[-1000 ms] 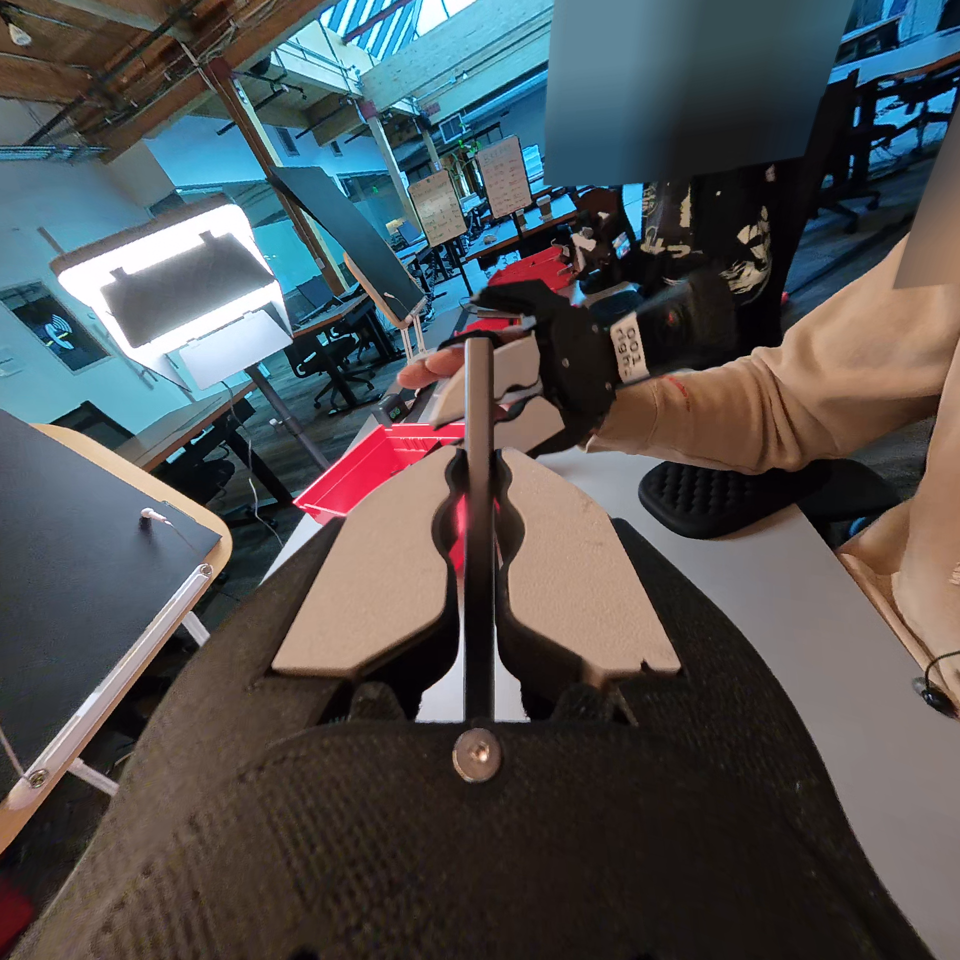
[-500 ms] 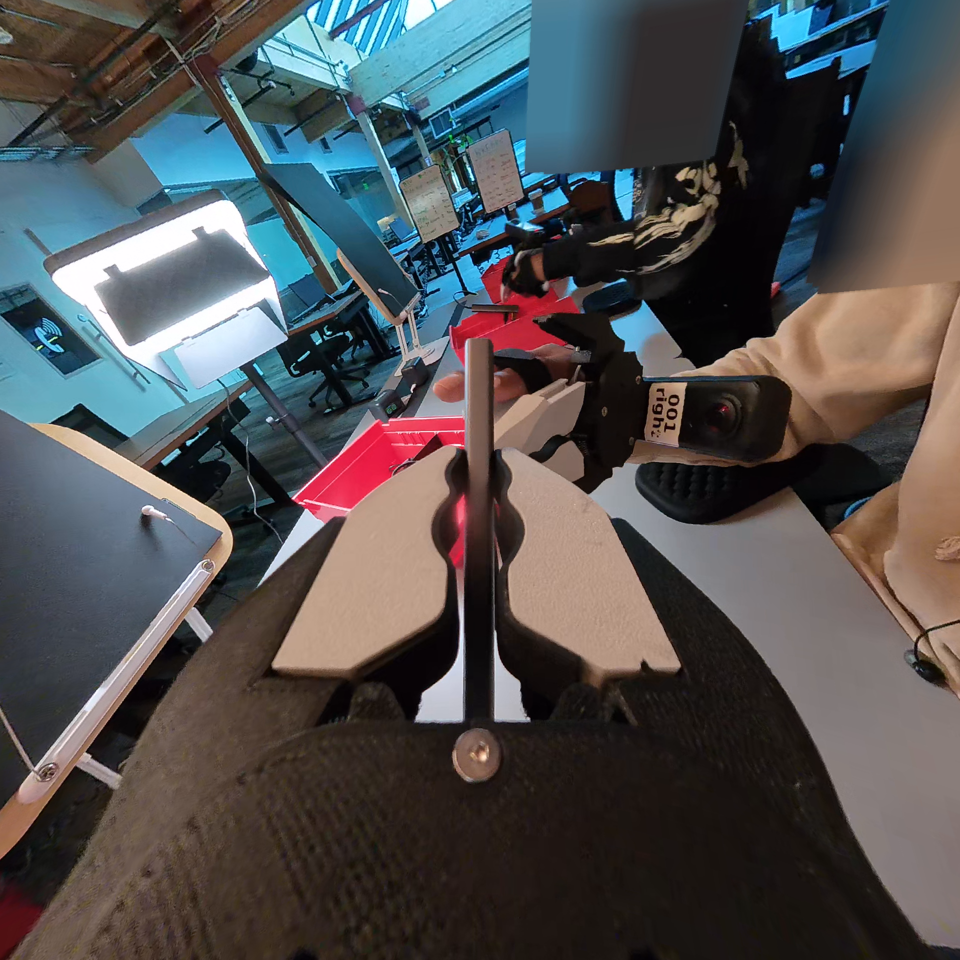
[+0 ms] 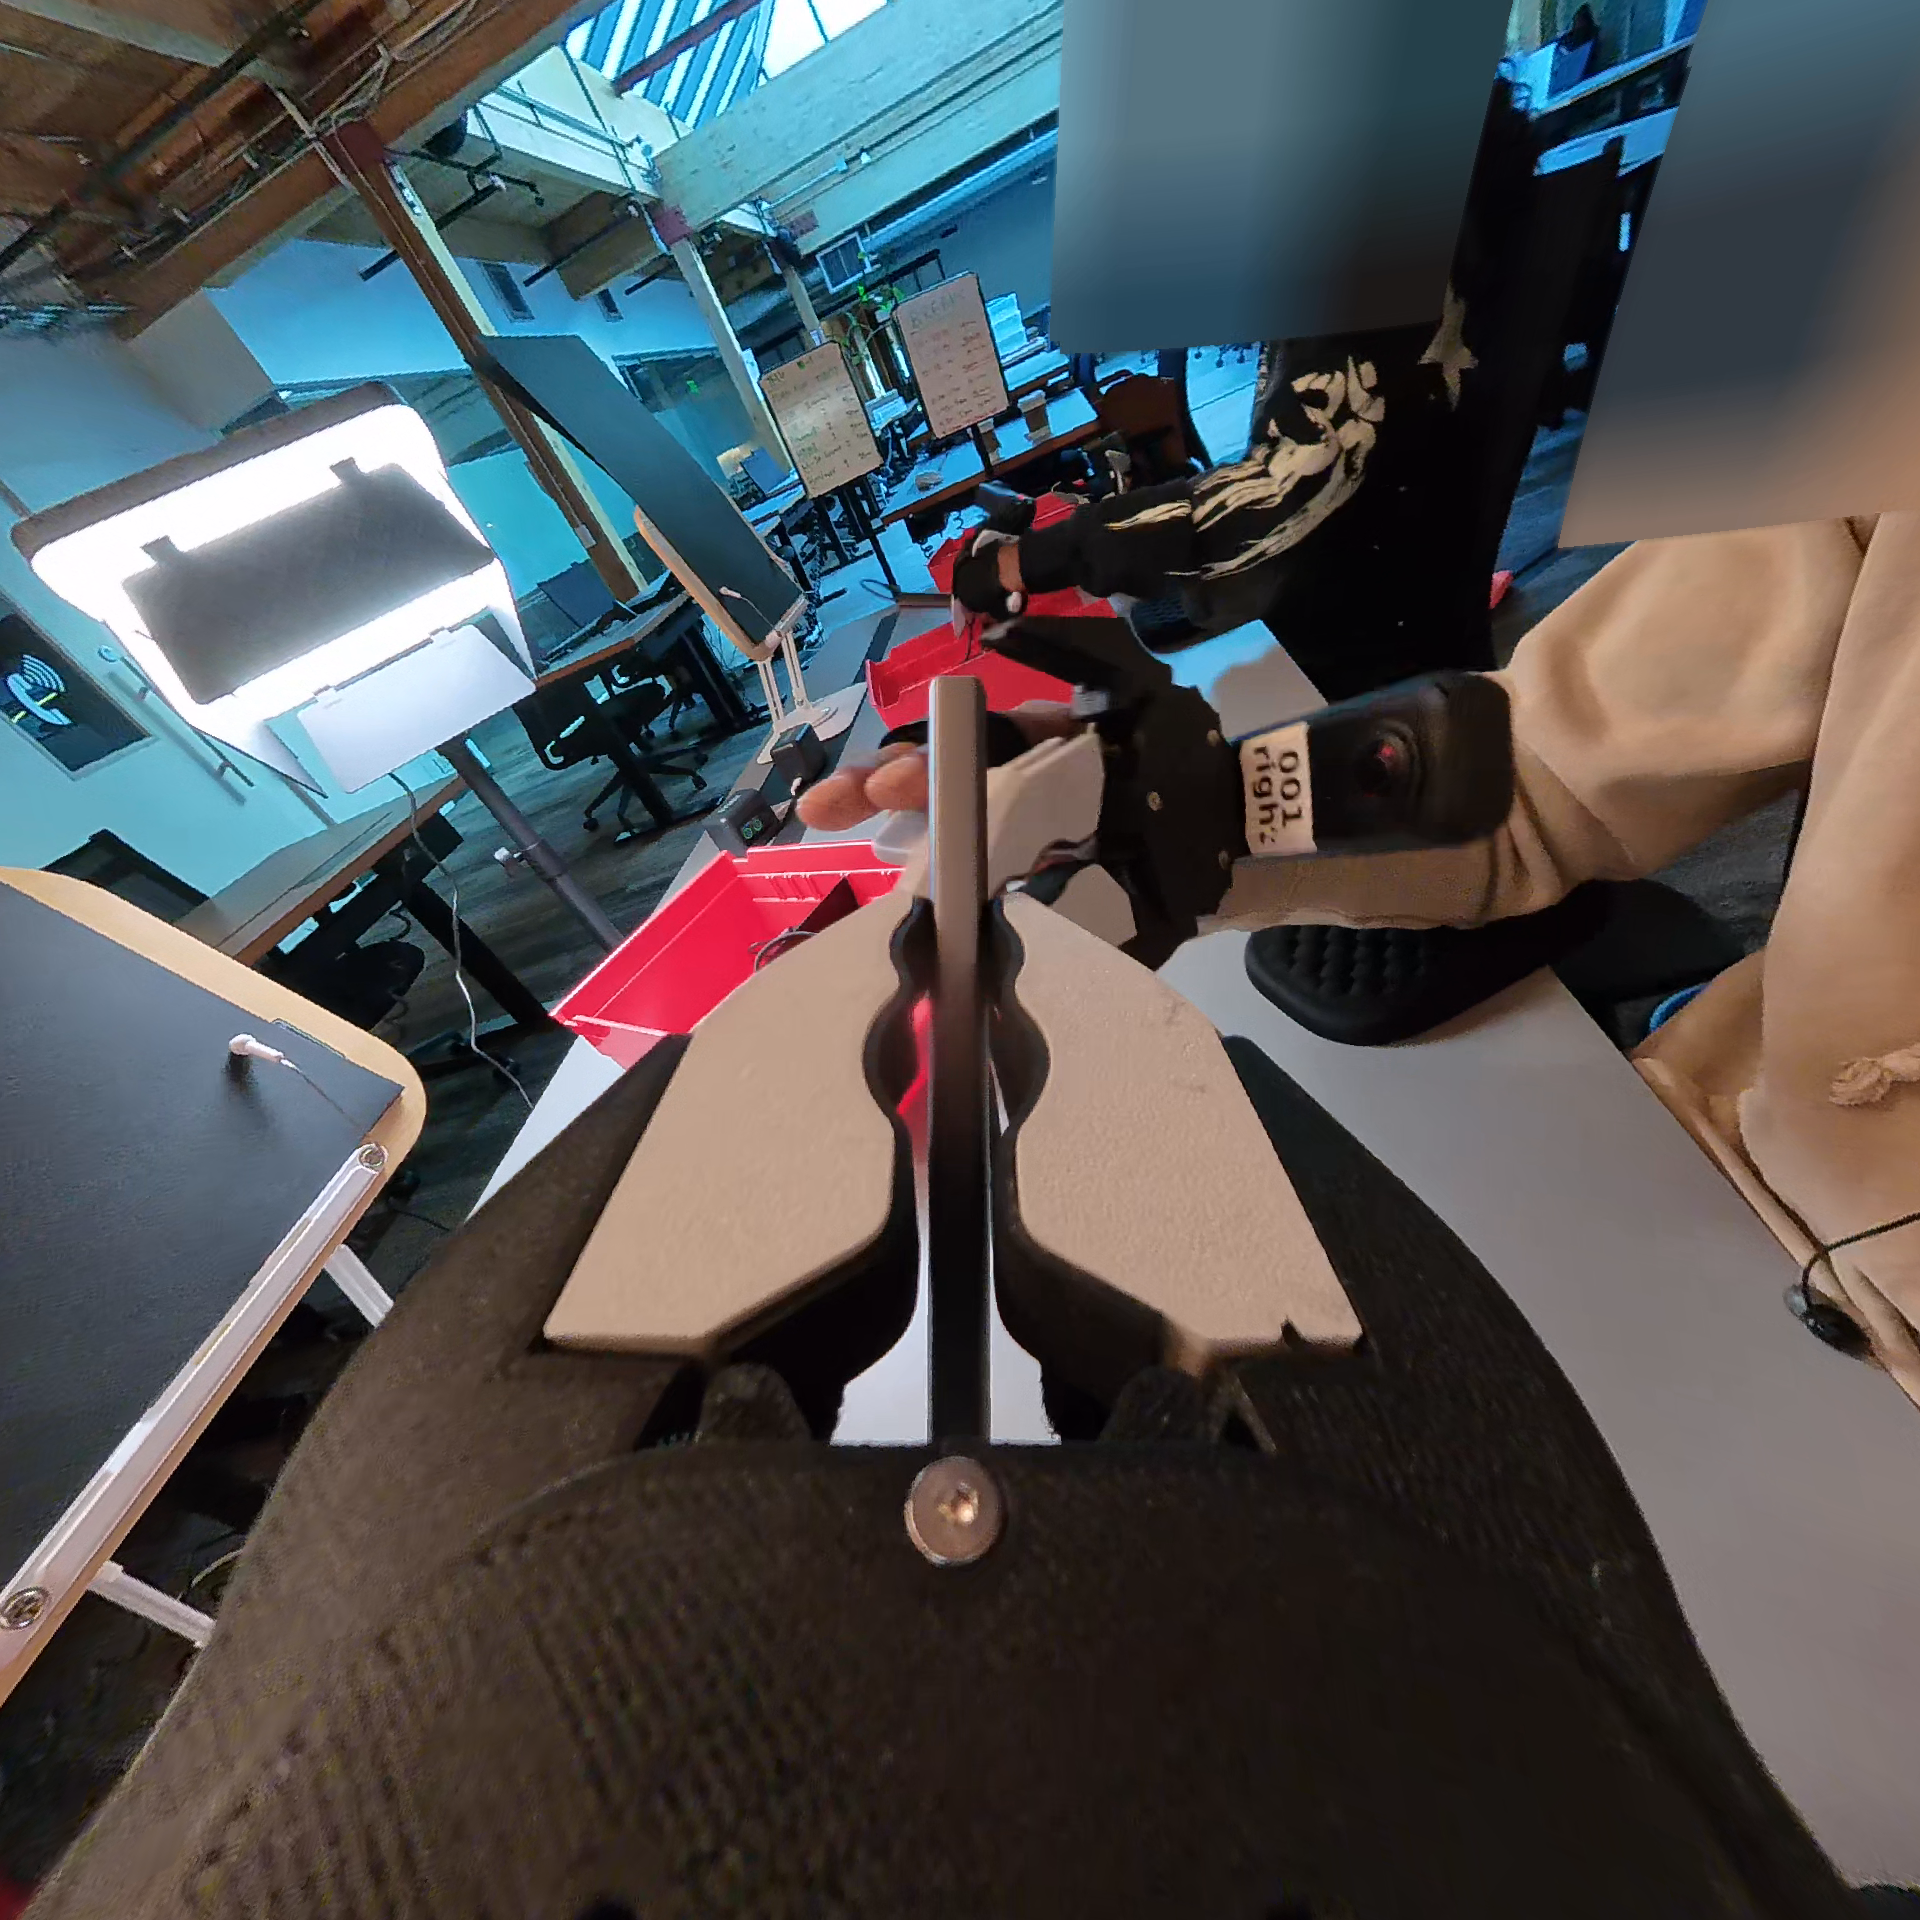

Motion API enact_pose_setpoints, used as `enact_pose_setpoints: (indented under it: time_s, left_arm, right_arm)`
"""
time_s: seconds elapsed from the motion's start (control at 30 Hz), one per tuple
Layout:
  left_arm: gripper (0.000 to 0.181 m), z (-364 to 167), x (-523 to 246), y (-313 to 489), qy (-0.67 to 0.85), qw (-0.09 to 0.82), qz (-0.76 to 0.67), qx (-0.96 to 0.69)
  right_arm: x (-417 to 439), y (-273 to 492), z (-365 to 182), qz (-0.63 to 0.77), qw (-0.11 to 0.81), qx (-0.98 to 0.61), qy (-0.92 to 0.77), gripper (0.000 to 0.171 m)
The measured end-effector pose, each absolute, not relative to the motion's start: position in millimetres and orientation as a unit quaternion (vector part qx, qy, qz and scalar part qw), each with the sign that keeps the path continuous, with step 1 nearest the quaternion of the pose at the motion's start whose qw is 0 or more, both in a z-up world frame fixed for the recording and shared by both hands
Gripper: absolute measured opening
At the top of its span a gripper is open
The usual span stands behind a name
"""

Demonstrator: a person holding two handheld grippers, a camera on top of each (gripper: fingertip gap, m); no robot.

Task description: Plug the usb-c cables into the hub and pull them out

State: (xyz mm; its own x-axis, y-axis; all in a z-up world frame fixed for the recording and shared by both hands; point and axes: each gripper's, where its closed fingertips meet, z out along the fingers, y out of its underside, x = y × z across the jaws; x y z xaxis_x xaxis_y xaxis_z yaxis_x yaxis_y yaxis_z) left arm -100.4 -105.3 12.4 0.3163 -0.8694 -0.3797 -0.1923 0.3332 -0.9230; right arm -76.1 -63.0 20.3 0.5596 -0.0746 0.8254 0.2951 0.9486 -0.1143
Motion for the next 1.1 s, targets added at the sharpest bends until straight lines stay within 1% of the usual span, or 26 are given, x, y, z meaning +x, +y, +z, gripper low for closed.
enact_pose_setpoints:
  time_s: [0.03,0.17,0.2,0.3,0.33,0.37,0.4,0.47,0.6,0.63,0.7,0.77,0.87,0.97,1.1]
  left_arm:
    - [0.010,13,-101,-104,0.516,0.631,-0.270,-0.512]
    - [0.010,15,-104,-96,0.493,0.642,-0.273,-0.520]
    - [0.010,16,-105,-92,0.483,0.645,-0.275,-0.524]
    - [0.010,16,-108,-77,0.446,0.655,-0.286,-0.539]
    - [0.010,16,-110,-72,0.432,0.658,-0.289,-0.544]
    - [0.010,16,-112,-67,0.419,0.661,-0.293,-0.549]
    - [0.009,16,-114,-62,0.404,0.664,-0.297,-0.554]
    - [0.010,16,-119,-50,0.367,0.671,-0.311,-0.564]
    - [0.009,19,-133,-32,0.273,0.675,-0.390,-0.564]
    - [0.010,19,-136,-30,0.252,0.670,-0.419,-0.558]
    - [0.010,20,-141,-26,0.220,0.655,-0.474,-0.547]
    - [0.010,17,-146,-22,0.201,0.644,-0.496,-0.546]
    - [0.010,9,-154,-11,0.185,0.652,-0.471,-0.564]
    - [0.009,-2,-160,1,0.174,0.664,-0.417,-0.596]
    - [0.010,-29,-156,16,0.223,0.667,-0.272,-0.657]
  right_arm:
    - [-74,-55,21,-0.079,0.873,-0.149,-0.458,0.070]
    - [-63,-22,22,0.081,0.846,-0.280,-0.446,0.072]
    - [-62,-16,20,0.130,0.828,-0.316,-0.445,0.072]
    - [-61,-1,15,0.244,0.767,-0.406,-0.433,0.081]
    - [-63,1,13,0.271,0.747,-0.426,-0.432,0.081]
    - [-64,3,10,0.290,0.729,-0.443,-0.434,0.047]
    - [-66,4,8,0.305,0.715,-0.455,-0.434,0.052]
    - [-67,6,6,0.330,0.699,-0.471,-0.424,0.057]
    - [-65,7,8,0.360,0.689,-0.482,-0.406,0.053]
    - [-65,6,8,0.369,0.682,-0.484,-0.406,0.082]
    - [-68,2,4,0.386,0.663,-0.487,-0.418,0.077]
    - [-73,-1,-4,0.390,0.640,-0.494,-0.441,0.076]
    - [-78,-5,-13,0.374,0.626,-0.501,-0.465,0.074]
    - [-84,-5,-20,0.355,0.621,-0.510,-0.477,0.074]
    - [-94,-8,-37,0.351,0.594,-0.527,-0.497,0.075]
